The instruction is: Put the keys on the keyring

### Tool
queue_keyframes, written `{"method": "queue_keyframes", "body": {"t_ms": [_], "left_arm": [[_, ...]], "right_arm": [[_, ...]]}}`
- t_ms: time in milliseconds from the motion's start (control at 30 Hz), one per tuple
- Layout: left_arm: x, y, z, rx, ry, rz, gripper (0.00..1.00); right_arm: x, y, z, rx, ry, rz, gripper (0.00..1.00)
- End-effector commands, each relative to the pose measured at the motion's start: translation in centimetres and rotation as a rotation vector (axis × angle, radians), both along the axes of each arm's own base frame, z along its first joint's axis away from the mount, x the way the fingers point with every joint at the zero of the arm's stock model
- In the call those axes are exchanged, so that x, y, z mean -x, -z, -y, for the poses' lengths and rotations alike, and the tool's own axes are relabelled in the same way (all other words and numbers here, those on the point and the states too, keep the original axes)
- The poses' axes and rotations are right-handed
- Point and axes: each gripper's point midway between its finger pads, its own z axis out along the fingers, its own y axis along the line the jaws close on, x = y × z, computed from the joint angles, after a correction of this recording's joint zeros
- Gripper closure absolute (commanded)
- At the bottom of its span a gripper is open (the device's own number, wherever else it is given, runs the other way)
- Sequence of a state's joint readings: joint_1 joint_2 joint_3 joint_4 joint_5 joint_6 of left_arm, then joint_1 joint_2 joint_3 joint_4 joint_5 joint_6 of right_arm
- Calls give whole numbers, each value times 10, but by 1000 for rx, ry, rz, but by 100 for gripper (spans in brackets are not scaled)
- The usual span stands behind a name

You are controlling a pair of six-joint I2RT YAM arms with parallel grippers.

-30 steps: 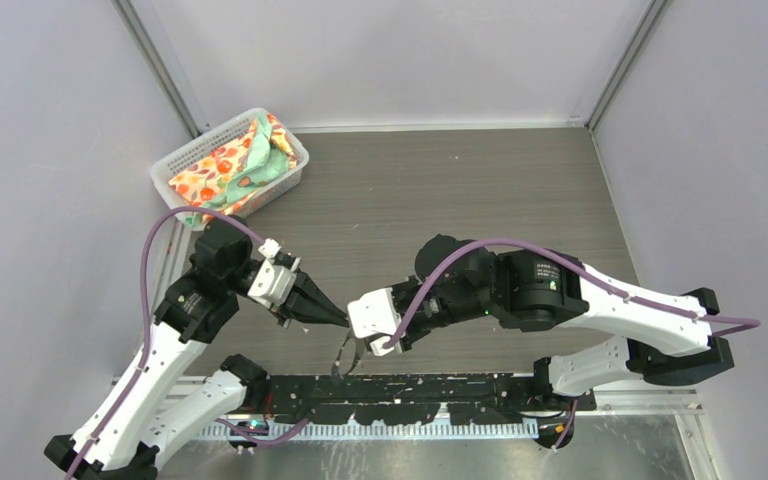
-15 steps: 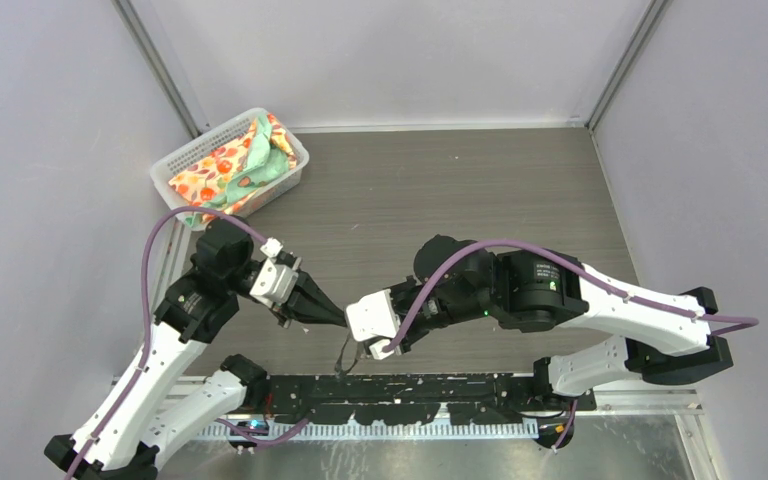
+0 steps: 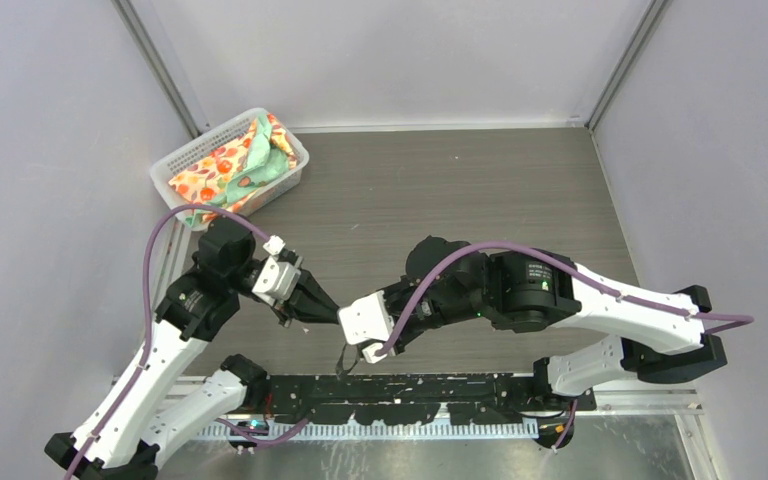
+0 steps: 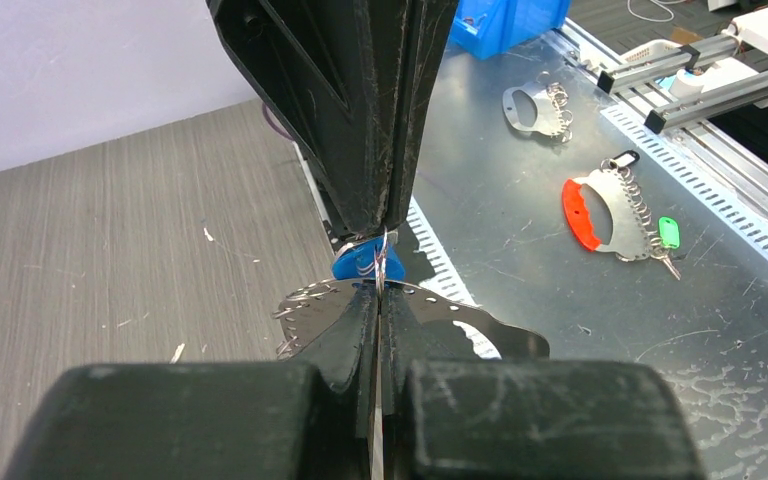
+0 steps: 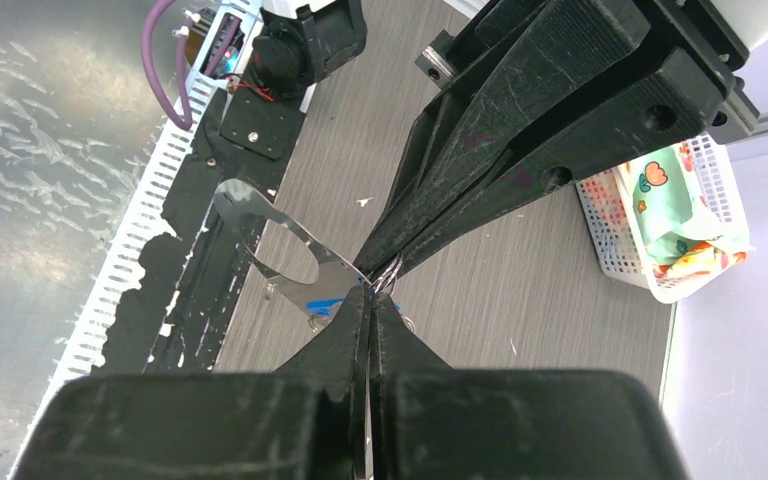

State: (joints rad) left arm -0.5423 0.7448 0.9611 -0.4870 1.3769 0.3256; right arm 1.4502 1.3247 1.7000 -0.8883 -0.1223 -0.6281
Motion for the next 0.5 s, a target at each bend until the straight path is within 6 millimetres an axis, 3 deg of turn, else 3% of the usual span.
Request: {"method": "queue_keyframes", "body": {"t_ms": [0, 467], "left_arm": [[2, -15, -1, 31, 6, 53, 100], [6, -13, -3, 30, 22, 70, 100]], "right_arm": [[-2, -26, -6, -79, 1, 29, 99], [-6, -34, -4, -113, 34, 31, 99]]}}
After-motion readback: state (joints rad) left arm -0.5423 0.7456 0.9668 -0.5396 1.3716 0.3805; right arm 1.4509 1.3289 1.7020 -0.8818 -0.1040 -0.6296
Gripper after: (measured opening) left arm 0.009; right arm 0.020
